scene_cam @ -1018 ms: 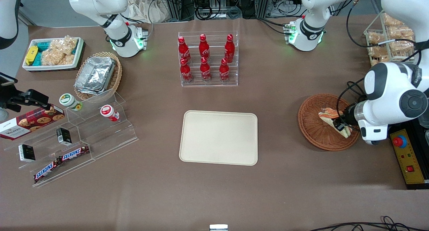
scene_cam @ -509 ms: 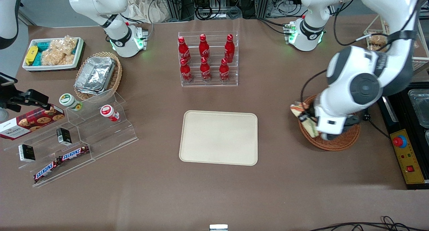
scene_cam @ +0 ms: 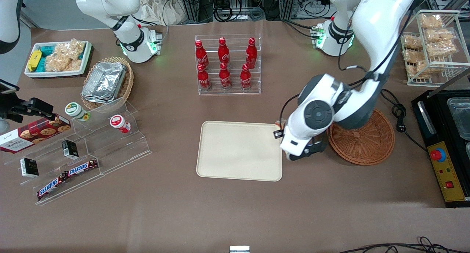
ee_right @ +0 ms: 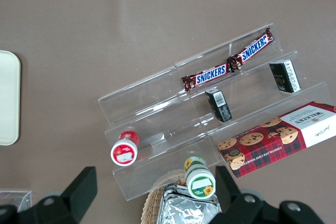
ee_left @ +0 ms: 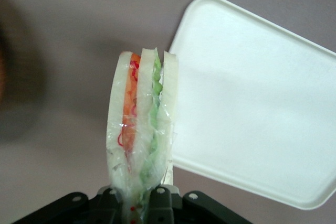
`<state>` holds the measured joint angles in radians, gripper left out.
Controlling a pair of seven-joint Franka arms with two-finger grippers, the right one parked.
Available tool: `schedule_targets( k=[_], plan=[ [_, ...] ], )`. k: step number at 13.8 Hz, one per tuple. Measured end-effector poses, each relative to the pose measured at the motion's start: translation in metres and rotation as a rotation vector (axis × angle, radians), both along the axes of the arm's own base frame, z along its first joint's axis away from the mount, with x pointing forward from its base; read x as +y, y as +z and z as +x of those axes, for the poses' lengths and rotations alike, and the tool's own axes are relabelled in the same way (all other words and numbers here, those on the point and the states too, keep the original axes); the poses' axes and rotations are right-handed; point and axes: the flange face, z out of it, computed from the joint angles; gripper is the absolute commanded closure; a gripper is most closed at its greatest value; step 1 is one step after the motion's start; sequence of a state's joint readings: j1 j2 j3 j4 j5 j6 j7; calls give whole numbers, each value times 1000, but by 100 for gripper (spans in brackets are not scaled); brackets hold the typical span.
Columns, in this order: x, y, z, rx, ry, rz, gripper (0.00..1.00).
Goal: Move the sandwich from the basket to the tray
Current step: 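Lift the sandwich and carry it over the cream tray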
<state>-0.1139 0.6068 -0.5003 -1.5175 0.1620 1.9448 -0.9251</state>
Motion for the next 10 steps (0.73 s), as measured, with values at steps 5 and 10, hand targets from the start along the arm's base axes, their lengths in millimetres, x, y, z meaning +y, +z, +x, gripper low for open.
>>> schedule_targets(
  k=[5,10],
  plan=[
    [-16,-65,6,-25,-149,-44,100],
    [-22,-83,4,-25,-288,-77,100]
  ],
)
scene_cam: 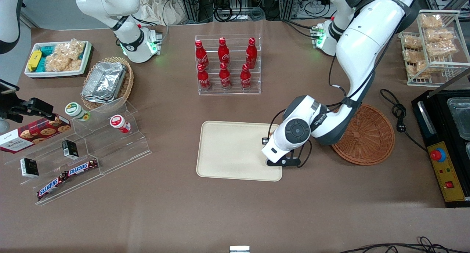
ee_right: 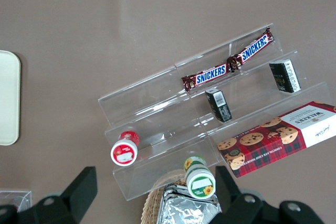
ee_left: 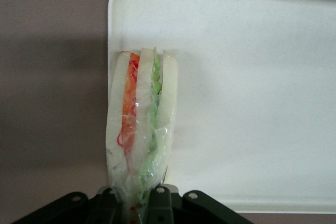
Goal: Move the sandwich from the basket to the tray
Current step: 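Lift the sandwich and carry it over the cream tray, then lower the sandwich onto the tray and open the left gripper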
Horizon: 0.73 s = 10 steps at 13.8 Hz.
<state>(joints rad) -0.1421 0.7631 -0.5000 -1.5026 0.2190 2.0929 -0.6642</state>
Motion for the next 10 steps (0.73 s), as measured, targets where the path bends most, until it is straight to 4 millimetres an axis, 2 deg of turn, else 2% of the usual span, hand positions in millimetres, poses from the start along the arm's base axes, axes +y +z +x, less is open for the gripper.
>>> schedule_targets(
  k=[1,2,3,4,5,8,10],
  plan=[
    [-4,-4,0,-9,-3,-12,100],
    [-8,-11,-1,-12,-5,-20,95],
    [-10,-18,-3,-7,-7,-24,76],
    [-11,-23,-4,-4,-8,-26,27],
    [-12,-24,-3,-5,-7,-29,0],
    [-11,-17,3,-22,-1,-35,0],
    [-10,2,11,-54,7,-46,0]
  ],
)
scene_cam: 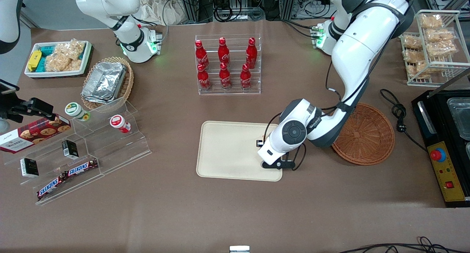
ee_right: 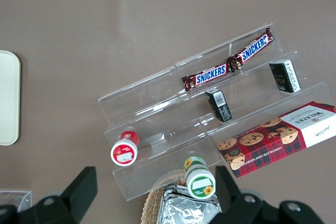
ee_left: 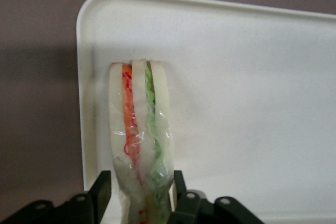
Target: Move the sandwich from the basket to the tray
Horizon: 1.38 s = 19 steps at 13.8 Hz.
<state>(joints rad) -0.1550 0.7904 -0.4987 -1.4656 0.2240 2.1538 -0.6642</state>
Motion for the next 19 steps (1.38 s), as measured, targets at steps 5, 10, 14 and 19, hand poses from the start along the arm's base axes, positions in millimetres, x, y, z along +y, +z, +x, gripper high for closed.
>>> schedule_targets(
  k=[5,10,14,19],
  plan=[
    [17,120,-4,-45,69,87,0],
    [115,239,-19,-1,151,242,0],
    [211,281,-31,48,204,165,0],
    [258,291,-64,33,192,163,0]
  ],
)
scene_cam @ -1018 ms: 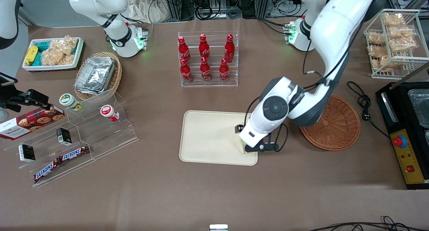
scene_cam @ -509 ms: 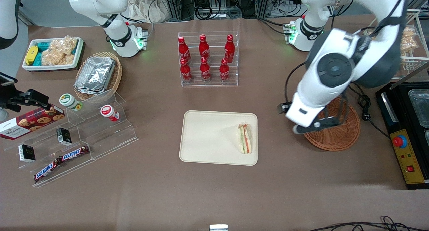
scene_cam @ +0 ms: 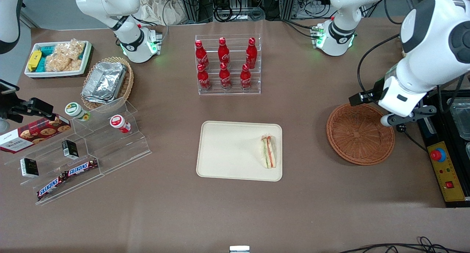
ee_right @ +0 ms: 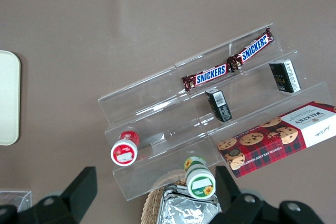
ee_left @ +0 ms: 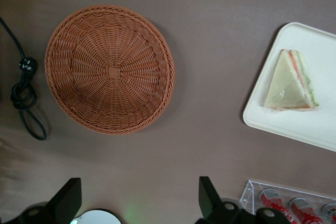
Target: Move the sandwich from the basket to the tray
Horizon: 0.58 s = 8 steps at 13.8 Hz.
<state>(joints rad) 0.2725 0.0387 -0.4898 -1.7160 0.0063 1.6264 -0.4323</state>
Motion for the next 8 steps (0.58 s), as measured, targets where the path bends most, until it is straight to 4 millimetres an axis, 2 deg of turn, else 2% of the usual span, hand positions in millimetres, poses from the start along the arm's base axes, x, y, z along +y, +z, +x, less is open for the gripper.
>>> schedule_targets(
  k=[5,8],
  plan=[
    [-6,-4,-4,-13,-29,0,0],
    [1,-1,-2,-20,-157,-15,0]
  ],
)
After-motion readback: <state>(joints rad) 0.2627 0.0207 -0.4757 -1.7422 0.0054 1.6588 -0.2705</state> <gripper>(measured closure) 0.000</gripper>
